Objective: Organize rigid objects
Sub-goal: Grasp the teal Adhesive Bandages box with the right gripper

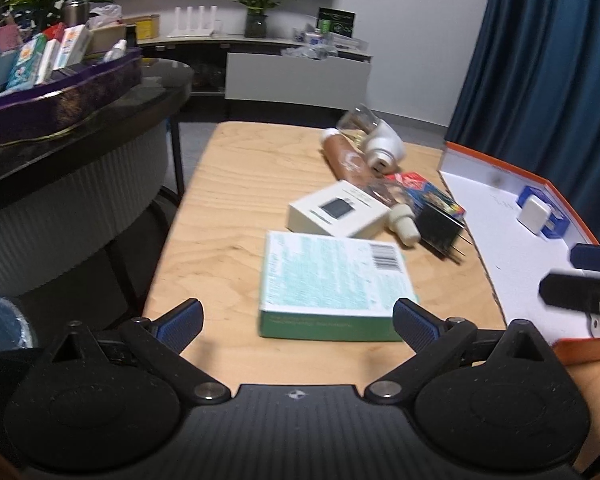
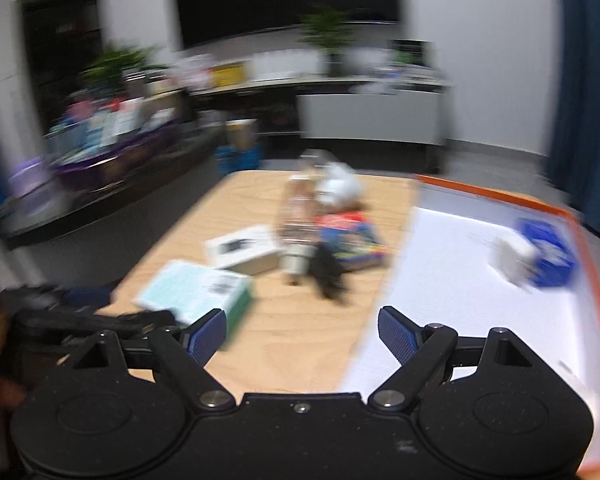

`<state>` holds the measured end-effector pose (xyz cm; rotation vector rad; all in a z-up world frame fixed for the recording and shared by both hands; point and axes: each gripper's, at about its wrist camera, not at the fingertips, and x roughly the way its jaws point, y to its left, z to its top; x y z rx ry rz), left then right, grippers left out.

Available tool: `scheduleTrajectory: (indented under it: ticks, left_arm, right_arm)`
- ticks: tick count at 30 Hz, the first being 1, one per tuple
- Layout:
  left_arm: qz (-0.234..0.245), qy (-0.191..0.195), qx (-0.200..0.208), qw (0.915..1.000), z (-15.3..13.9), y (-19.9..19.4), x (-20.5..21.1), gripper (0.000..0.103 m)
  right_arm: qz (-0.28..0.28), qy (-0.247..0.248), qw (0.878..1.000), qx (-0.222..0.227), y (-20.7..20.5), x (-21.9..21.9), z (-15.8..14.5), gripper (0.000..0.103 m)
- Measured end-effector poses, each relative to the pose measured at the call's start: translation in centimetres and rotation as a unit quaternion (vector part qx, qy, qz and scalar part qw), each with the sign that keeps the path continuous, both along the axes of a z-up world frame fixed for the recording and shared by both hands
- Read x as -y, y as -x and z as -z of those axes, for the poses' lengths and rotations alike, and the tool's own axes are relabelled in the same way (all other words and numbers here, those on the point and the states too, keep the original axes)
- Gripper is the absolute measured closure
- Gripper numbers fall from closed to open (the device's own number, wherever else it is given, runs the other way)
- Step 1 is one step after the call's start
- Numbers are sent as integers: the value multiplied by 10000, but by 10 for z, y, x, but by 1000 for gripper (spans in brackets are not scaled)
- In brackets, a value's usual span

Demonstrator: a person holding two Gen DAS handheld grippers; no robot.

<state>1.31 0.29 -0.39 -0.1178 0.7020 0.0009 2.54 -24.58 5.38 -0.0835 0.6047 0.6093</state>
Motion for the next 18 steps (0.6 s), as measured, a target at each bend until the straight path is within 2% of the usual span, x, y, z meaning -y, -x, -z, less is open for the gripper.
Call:
scheduleTrajectory:
  ticks: [4,6,13,18]
  left_arm:
    - [-165,37,116,9998,-9,4,-14,0]
    - [-287,83,189,9994,-15,5,-23,0]
    - [-612,199,266,9976,-21,3,-49,0]
    - [-560,272,249,9977,-19,-5,-54,0]
  right_arm:
    - [-1276,584,9890,463,-9,-39,-4,3]
    - [-1658,862,9811,505,-20,-60,-3,2]
    - [-2495,1463,9570,207,-61,-118,15,2]
    - [-2930,1982,9353,32,-78,-151,32,1]
